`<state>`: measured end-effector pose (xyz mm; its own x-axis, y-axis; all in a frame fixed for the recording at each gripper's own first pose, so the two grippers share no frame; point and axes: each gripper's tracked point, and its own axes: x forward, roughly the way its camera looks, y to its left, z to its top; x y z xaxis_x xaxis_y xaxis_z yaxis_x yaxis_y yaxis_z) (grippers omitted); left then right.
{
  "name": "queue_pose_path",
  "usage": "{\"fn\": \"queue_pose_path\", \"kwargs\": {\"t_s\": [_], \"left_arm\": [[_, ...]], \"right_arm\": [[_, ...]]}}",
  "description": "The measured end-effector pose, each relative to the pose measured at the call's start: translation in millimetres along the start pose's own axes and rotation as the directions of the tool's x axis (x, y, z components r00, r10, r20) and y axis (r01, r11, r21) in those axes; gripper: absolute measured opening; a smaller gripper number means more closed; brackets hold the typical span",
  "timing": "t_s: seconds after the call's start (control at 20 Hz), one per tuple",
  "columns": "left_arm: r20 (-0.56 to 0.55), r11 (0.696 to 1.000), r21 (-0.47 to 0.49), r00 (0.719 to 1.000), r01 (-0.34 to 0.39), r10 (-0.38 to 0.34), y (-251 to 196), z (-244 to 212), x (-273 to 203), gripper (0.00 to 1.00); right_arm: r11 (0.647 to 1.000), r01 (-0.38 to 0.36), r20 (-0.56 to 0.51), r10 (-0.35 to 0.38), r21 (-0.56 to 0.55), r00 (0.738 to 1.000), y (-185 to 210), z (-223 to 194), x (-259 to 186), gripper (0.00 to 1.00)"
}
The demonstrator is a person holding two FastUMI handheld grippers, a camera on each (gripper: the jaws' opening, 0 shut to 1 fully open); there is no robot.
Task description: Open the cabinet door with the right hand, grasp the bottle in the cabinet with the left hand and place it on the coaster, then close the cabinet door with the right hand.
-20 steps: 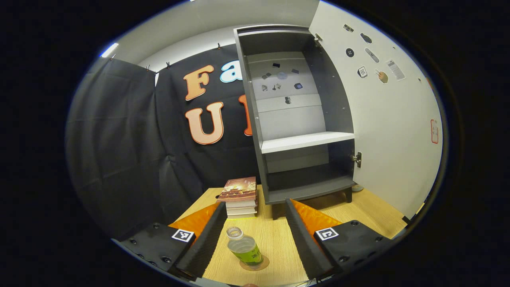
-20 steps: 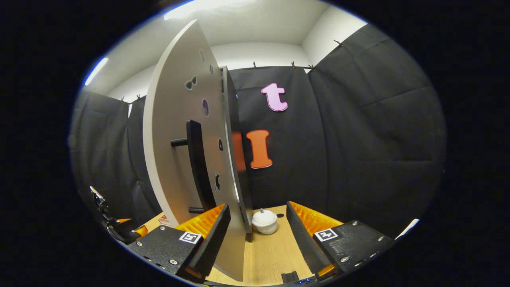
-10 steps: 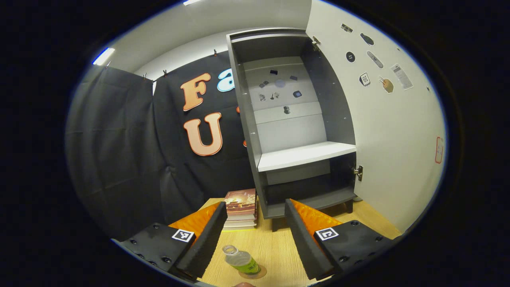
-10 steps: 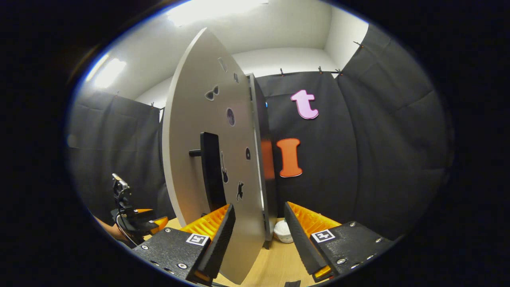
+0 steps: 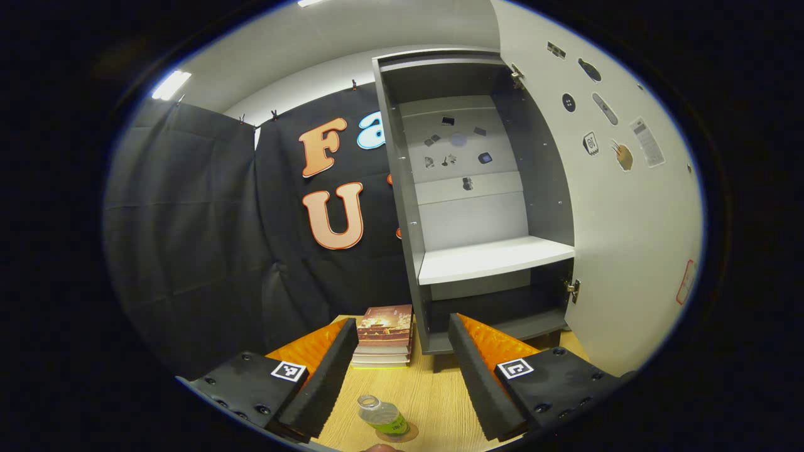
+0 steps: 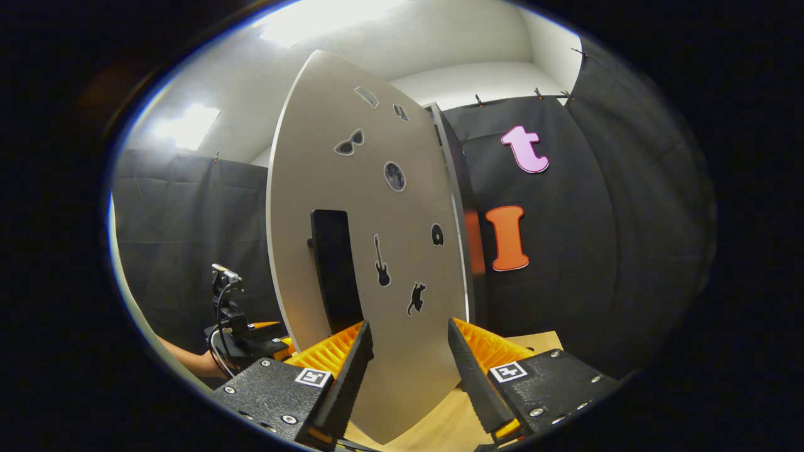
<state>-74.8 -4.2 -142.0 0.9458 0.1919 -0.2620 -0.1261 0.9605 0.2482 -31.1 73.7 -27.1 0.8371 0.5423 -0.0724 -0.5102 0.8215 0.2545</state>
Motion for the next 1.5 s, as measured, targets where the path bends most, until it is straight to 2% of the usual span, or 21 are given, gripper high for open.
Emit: {"fn": "queue_pose_path", "kwargs": {"t_s": [0.2, 0.25, 0.3, 0.4, 0.45, 0.5, 0.55, 0.6, 0.65, 0.85, 0.9, 0.95, 1.2, 1.35, 1.5], "left_arm": [[0.015, 0.999, -0.039, 1.0, 0.004, -0.004, 15.1, 7.2, 14.9, 0.94], [0.022, 0.999, -0.038, 1.0, 0.014, -0.013, 19.8, 8.3, 20.1, 0.95], [0.028, 0.999, -0.027, 0.999, 0.018, -0.017, 26.5, 8.8, 26.3, 0.95], [0.03, 0.999, -0.021, 0.999, 0.027, -0.027, 39.9, 5.4, 38.3, 0.95], [0.027, 0.999, -0.026, 0.999, 0.027, -0.026, 47.1, 4.3, 42.6, 0.95], [0.024, 0.999, -0.032, 0.999, 0.024, -0.023, 54.7, 2.4, 46.5, 0.96], [0.026, 0.999, -0.038, 0.999, 0.021, -0.02, 62.9, 2.3, 48.2, 0.95], [0.026, 0.999, -0.042, 0.999, 0.019, -0.018, 69.9, 1.2, 51.0, 0.95], [0.022, 0.999, -0.043, 1.0, 0.017, -0.016, 76.7, -2.1, 53.1, 0.95], [0.019, 0.998, -0.058, 1.0, -0.014, 0.015, 113.1, -10.0, 60.2, 0.96], [0.009, 0.998, -0.061, 1.0, -0.028, 0.028, 121.4, -15.6, 63.0, 0.94], [-0.004, 0.997, -0.068, 0.999, -0.042, 0.042, 131.3, -22.4, 62.7, 0.94], [-0.023, 0.99, -0.075, 0.993, -0.117, 0.116, 178.7, -35.4, 64.6, 0.94], [-0.029, 0.987, -0.083, 0.99, -0.136, 0.134, 195.0, -40.3, 67.9, 0.94], [-0.025, 0.987, -0.085, 0.991, -0.137, 0.135, 203.8, -41.4, 72.3, 0.95]], "right_arm": [[1.0, -0.02, -0.022, 0.02, -0.002, 1.0, 22.0, -1.5, 23.1, 0.77], [1.0, -0.02, -0.025, 0.02, 0.014, 0.999, 24.9, -3.3, 24.9, 0.87], [0.999, -0.019, -0.027, 0.02, 0.038, 0.999, 29.7, -6.7, 28.8, 0.77], [0.997, -0.025, -0.03, 0.027, 0.066, 0.999, 39.8, -14.9, 39.7, 0.79], [0.997, -0.03, -0.044, 0.033, 0.071, 0.998, 44.3, -21.2, 48.0, 0.87], [0.997, -0.034, -0.06, 0.038, 0.075, 0.997, 48.1, -26.6, 56.4, 0.82], [0.996, -0.037, -0.071, 0.043, 0.078, 0.997, 53.1, -32.2, 60.3, 0.83], [0.996, -0.036, -0.069, 0.041, 0.08, 0.997, 54.4, -31.2, 65.3, 0.94], [0.996, -0.038, -0.072, 0.044, 0.085, 0.996, 56.4, -33.0, 71.5, 0.9], [0.994, -0.03, -0.097, 0.041, 0.106, 0.994, 59.0, -45.5, 104.3, 0.94], [0.994, -0.014, -0.114, 0.027, 0.111, 0.993, 57.0, -53.1, 111.0, 1.0], [0.992, -0.005, -0.127, 0.021, 0.124, 0.992, 56.6, -60.2, 117.3, 0.94], [0.982, 0.0, -0.158, 0.031, 0.19, 0.987, 66.3, -70.1, 131.0, 0.94], [0.974, -0.003, -0.162, 0.041, 0.226, 0.986, 75.9, -71.8, 147.7, 0.94], [0.978, 0.018, -0.153, 0.014, 0.208, 0.988, 77.0, -68.9, 151.6, 0.94]]}}
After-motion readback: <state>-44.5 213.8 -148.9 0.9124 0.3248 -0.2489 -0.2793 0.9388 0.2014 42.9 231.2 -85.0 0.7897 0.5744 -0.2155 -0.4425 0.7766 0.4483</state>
